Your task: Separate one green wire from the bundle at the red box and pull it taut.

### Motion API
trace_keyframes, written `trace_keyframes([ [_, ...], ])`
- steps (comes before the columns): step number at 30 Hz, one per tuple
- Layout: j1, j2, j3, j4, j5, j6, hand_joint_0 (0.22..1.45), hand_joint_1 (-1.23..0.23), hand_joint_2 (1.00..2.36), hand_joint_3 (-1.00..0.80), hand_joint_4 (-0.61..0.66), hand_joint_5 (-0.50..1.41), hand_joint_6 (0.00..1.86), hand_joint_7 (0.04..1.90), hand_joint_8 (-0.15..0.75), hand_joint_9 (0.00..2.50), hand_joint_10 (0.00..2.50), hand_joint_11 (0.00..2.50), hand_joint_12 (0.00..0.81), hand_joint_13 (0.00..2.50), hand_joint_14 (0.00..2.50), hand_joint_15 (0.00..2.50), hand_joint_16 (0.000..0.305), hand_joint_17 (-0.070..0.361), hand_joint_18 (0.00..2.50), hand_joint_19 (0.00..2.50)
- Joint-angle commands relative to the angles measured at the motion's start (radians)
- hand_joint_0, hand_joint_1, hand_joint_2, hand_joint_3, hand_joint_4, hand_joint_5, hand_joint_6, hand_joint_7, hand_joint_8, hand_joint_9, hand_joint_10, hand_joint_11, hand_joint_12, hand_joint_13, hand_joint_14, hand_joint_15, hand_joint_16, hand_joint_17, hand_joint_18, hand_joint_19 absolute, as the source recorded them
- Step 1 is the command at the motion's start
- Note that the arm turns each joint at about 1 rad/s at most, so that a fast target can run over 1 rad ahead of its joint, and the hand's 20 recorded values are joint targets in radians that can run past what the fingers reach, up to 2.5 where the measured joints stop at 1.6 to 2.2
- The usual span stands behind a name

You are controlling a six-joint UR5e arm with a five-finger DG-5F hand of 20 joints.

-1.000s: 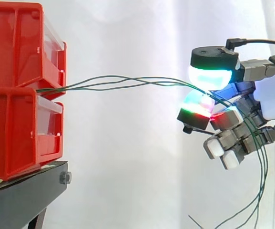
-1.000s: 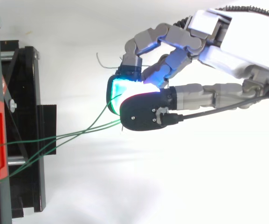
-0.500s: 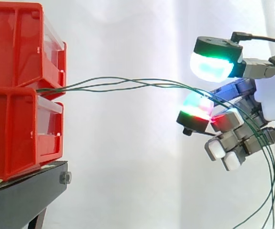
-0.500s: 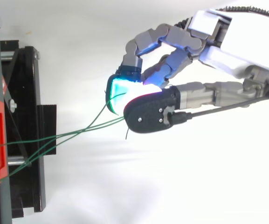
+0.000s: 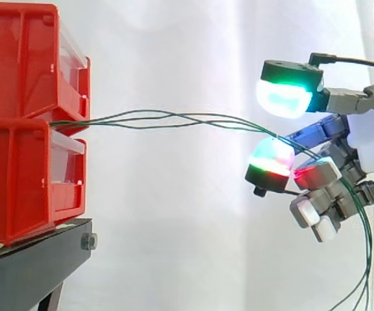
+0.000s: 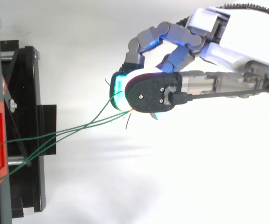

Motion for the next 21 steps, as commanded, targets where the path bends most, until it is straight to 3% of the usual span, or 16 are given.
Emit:
trace_keyframes([
  [1,-0.003,-0.001,0.000,0.001,-0.005,0.009,0.51,-0.42,1.00,-0.50,0.17,-0.18,0.82,0.98,0.284,1.18,0.02,1.21,0.417,0.95,0.03,0.81,0.060,0.134,0.73,0.78],
  [14,-0.009,0.002,0.000,0.000,-0.012,0.009,0.61,-0.69,1.02,-0.23,0.14,-0.18,0.87,1.04,0.268,1.13,0.02,1.24,0.388,0.91,0.03,0.81,0.055,0.124,0.69,0.79],
  [21,-0.004,0.004,0.020,-0.005,-0.014,0.012,0.63,-0.78,1.01,-0.31,0.15,-0.19,0.89,0.98,0.265,1.09,0.02,1.23,0.382,0.89,0.03,0.80,0.055,0.123,0.68,0.78],
])
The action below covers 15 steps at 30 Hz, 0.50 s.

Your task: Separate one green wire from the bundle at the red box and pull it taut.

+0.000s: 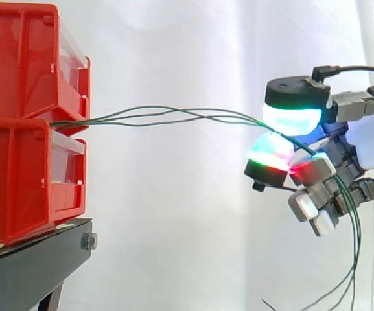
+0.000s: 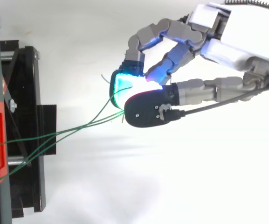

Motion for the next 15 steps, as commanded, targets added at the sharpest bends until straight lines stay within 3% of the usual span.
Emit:
trace_keyframes([
  [1,0.002,0.001,0.020,-0.006,-0.001,0.001,0.62,-0.78,1.01,-0.34,0.15,-0.19,0.89,0.97,0.262,1.09,0.02,1.24,0.383,0.89,0.03,0.81,0.055,0.124,0.68,0.77],
  [5,0.001,0.001,0.047,-0.040,-0.012,-0.014,0.58,-0.68,1.01,-0.38,0.15,-0.19,0.88,0.98,0.274,1.10,0.02,1.23,0.386,0.89,0.03,0.81,0.055,0.125,0.68,0.78],
  [7,0.002,0.001,0.092,-0.107,-0.010,-0.073,0.57,-0.60,1.01,-0.40,0.15,-0.18,0.89,1.01,0.275,1.13,0.02,1.22,0.390,0.89,0.03,0.80,0.056,0.125,0.69,0.78],
  [15,0.004,0.001,0.099,-0.147,-0.009,-0.108,0.54,-0.42,1.00,-0.49,0.16,-0.17,0.89,1.02,0.282,1.16,0.02,1.23,0.402,0.91,0.03,0.80,0.057,0.128,0.70,0.78],
])
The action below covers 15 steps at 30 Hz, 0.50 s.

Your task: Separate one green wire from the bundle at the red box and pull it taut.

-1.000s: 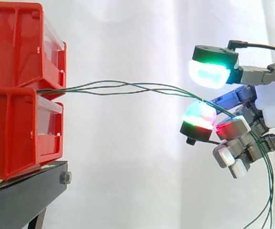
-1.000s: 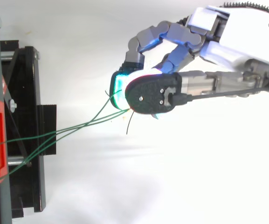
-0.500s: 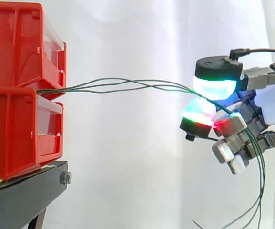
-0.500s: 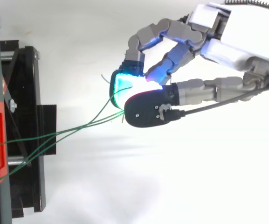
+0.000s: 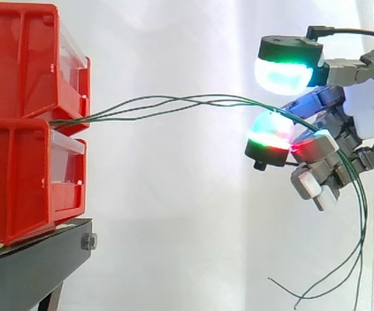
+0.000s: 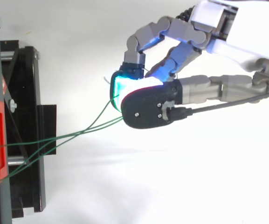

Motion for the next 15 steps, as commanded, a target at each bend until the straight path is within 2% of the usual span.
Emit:
trace_keyframes([
  [1,0.000,0.000,0.002,-0.009,0.001,-0.012,0.54,-0.39,1.00,-0.49,0.16,-0.17,0.89,1.02,0.282,1.16,0.02,1.23,0.401,0.91,0.03,0.80,0.057,0.129,0.70,0.78],
  [6,0.002,0.000,0.002,-0.006,0.001,-0.015,0.58,-0.37,1.01,-0.43,0.14,-0.16,0.88,1.04,0.276,1.19,0.02,1.24,0.395,0.92,0.03,0.80,0.055,0.124,0.70,0.79],
  [15,0.002,-0.001,0.002,-0.008,0.002,-0.015,0.60,-0.64,1.02,-0.20,0.15,-0.17,0.89,1.06,0.272,1.17,0.02,1.28,0.394,0.92,0.03,0.81,0.055,0.123,0.71,0.80],
])
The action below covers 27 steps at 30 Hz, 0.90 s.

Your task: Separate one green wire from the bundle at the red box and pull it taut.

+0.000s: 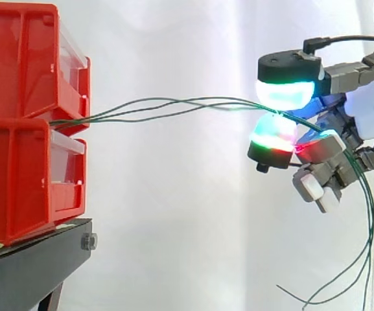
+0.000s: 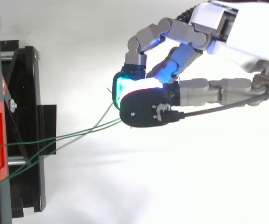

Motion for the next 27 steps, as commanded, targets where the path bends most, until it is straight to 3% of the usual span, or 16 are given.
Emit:
trace_keyframes([
  [1,0.000,-0.001,-0.002,0.003,0.000,0.000,0.60,-0.66,1.02,-0.19,0.16,-0.18,0.89,1.05,0.272,1.17,0.02,1.28,0.395,0.92,0.03,0.81,0.055,0.123,0.71,0.80],
  [4,0.000,-0.001,0.000,0.003,-0.001,0.000,0.60,-0.70,1.02,-0.25,0.17,-0.18,0.90,1.02,0.273,1.16,0.02,1.29,0.392,0.91,0.03,0.81,0.055,0.124,0.71,0.79],
  [6,-0.002,-0.001,0.000,0.003,-0.001,0.000,0.55,-0.60,1.01,-0.40,0.17,-0.18,0.90,1.00,0.282,1.18,0.02,1.29,0.402,0.92,0.03,0.81,0.056,0.127,0.72,0.80],
  [9,-0.005,0.000,0.000,0.003,-0.001,-0.002,0.55,-0.41,1.01,-0.44,0.16,-0.17,0.89,1.03,0.279,1.21,0.02,1.29,0.406,0.94,0.03,0.81,0.056,0.127,0.74,0.80],
  [11,-0.008,-0.001,-0.002,0.003,-0.001,0.001,0.56,-0.37,1.01,-0.41,0.15,-0.16,0.88,1.06,0.274,1.22,0.02,1.30,0.404,0.95,0.03,0.82,0.056,0.125,0.74,0.81],
  [22,-0.009,-0.001,-0.003,0.003,0.000,0.000,0.61,-0.66,1.02,-0.15,0.14,-0.17,0.89,1.10,0.293,1.22,0.02,1.31,0.410,0.96,0.03,0.81,0.058,0.129,0.77,0.78],
  [27,-0.009,-0.001,-0.025,0.021,0.000,0.000,0.62,-0.76,1.02,-0.14,0.12,-0.18,0.92,1.02,0.285,1.17,0.02,1.33,0.402,0.92,0.03,0.82,0.057,0.129,0.74,0.78],
])
